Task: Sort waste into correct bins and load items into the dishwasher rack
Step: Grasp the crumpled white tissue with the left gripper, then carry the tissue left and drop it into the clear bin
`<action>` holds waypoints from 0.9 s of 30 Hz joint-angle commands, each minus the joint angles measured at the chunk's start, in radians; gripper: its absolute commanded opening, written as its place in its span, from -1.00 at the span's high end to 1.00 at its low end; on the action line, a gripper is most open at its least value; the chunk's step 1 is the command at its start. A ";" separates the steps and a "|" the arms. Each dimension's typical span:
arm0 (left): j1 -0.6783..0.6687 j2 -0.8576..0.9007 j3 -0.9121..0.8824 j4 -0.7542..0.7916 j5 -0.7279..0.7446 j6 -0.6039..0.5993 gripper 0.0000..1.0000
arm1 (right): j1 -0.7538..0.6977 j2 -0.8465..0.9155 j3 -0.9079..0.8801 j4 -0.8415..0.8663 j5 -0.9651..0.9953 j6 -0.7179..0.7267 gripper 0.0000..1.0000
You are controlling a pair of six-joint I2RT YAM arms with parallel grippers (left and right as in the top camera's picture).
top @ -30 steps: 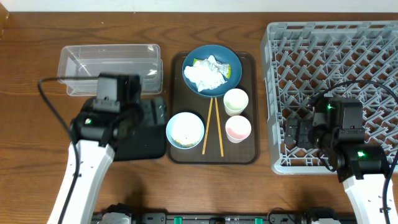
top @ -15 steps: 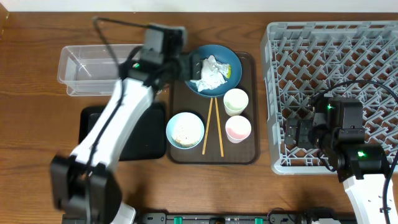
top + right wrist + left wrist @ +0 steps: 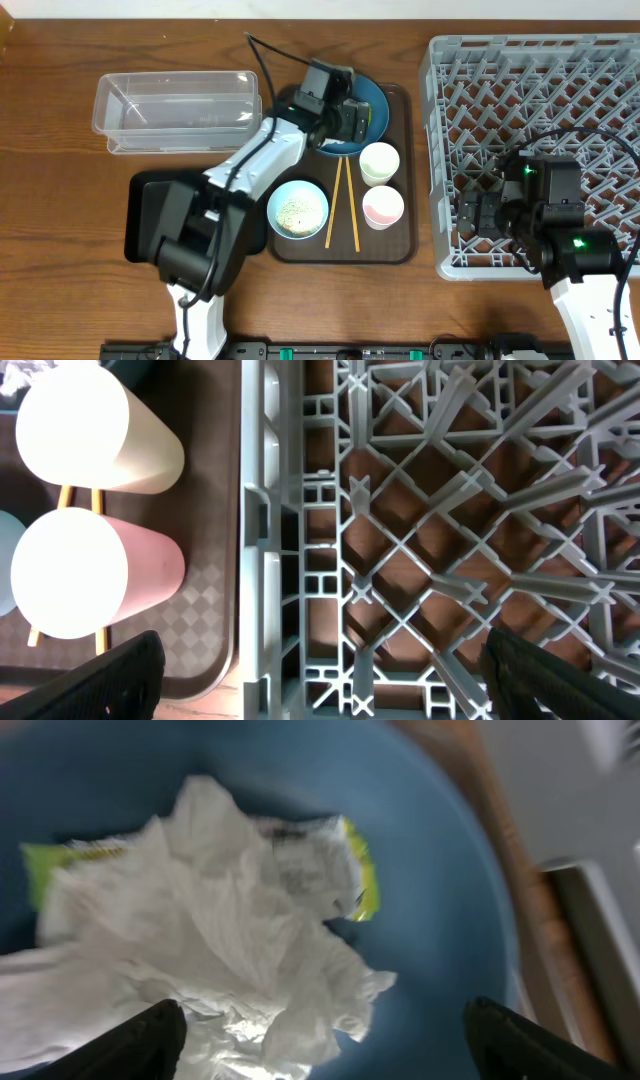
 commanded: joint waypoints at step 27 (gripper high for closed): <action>0.084 -0.234 0.021 -0.151 -0.032 0.000 0.88 | 0.007 0.012 0.020 -0.007 -0.003 0.012 -0.99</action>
